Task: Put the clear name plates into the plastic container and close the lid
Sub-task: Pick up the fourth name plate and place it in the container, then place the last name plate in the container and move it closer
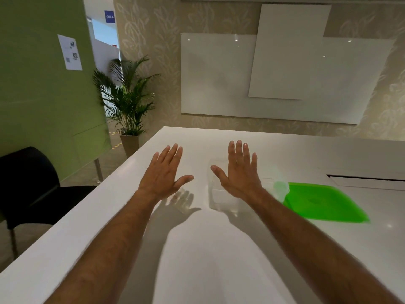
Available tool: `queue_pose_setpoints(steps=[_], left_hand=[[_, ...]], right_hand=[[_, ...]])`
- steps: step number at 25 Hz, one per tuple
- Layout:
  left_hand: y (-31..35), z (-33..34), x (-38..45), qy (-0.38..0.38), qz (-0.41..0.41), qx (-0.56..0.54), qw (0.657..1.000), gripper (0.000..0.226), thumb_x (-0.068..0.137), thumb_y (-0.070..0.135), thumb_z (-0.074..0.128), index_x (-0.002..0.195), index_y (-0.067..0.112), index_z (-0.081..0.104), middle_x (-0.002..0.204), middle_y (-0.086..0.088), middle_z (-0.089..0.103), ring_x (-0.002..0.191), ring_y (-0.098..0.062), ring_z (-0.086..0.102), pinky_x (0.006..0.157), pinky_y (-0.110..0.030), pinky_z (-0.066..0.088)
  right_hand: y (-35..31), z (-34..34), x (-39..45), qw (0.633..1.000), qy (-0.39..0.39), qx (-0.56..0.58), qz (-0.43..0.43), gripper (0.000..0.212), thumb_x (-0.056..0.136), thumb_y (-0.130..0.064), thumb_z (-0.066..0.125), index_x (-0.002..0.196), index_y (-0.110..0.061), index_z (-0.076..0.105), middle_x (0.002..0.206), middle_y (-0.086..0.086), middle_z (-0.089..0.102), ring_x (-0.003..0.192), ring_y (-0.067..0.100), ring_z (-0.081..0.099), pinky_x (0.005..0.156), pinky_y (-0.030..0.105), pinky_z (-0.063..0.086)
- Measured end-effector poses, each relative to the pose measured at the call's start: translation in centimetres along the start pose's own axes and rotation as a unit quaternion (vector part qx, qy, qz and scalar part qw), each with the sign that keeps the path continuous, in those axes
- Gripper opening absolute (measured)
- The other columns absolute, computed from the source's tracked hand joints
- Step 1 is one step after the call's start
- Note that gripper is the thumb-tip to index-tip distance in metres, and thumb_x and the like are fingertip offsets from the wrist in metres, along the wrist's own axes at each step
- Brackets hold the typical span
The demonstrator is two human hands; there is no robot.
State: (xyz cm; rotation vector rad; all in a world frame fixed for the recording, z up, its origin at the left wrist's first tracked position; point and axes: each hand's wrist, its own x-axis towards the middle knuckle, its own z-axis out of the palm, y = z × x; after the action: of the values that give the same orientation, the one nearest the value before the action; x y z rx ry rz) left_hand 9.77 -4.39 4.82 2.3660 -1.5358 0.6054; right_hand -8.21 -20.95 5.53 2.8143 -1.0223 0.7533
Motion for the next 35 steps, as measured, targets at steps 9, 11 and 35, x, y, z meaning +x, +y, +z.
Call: queue_pose_setpoints(steps=[9,11,35], left_hand=[[-5.7,0.3,-4.3,-0.032,-0.056,0.030,0.997,0.098,0.086,0.076,0.026,0.158,0.013,0.002,0.167,-0.007,0.002,0.154,-0.027,0.002,0.123,-0.049,0.011],[-6.5,0.3,-4.5,-0.045,-0.057,0.039,0.997,0.094,0.091,0.068,0.038,0.157,0.013,0.001,0.167,-0.007,0.001,0.154,-0.027,0.001,0.123,-0.048,0.010],[-6.6,5.6,-1.0,0.032,0.074,0.011,0.997,0.040,0.056,0.001,0.089,0.092,0.012,0.076,0.092,-0.005,0.078,0.082,-0.028,0.074,0.068,-0.036,0.060]], right_hand=[[-4.9,1.7,-1.0,0.999,-0.025,-0.004,-0.046,0.097,0.080,-0.080,0.003,0.153,-0.018,-0.015,0.162,0.010,-0.018,0.149,0.031,-0.015,0.117,0.054,-0.010],[-6.2,2.0,-0.9,0.997,-0.035,0.002,-0.068,0.101,0.076,-0.083,-0.006,0.153,-0.019,-0.016,0.163,0.009,-0.017,0.149,0.031,-0.015,0.117,0.053,-0.010],[-12.8,6.7,-0.5,0.985,-0.081,-0.031,-0.151,0.022,0.086,-0.020,0.063,0.107,-0.012,0.058,0.098,0.008,0.070,0.084,0.031,0.066,0.063,0.032,0.037]])
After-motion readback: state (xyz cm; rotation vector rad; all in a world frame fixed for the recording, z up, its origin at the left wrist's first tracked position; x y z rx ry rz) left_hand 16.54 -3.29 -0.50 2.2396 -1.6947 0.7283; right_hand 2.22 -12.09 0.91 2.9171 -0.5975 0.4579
